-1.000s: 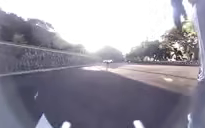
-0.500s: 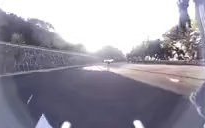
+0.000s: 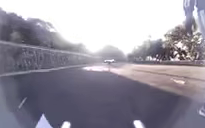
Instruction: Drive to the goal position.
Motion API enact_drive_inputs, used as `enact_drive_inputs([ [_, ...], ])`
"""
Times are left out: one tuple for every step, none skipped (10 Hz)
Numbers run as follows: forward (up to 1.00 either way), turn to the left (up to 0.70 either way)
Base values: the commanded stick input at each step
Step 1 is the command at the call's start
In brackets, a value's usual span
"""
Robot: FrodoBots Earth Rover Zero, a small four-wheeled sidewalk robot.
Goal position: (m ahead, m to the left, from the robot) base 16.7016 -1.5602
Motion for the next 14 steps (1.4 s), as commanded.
enact_drive_inputs([
  [0.5, 0.0],
  [0.5, 0.0],
  [0.5, 0.0],
  [0.5, 0.0],
  [0.5, 0.0],
  [0.5, 0.0],
  [0.5, 0.0],
  [0.5, 0.0],
  [0.5, 0.0],
  [0.5, 0.0],
  [0.5, 0.0],
  [0.5, 0.0],
  [0.5, 0.0],
  [0.5, 0.0],
])
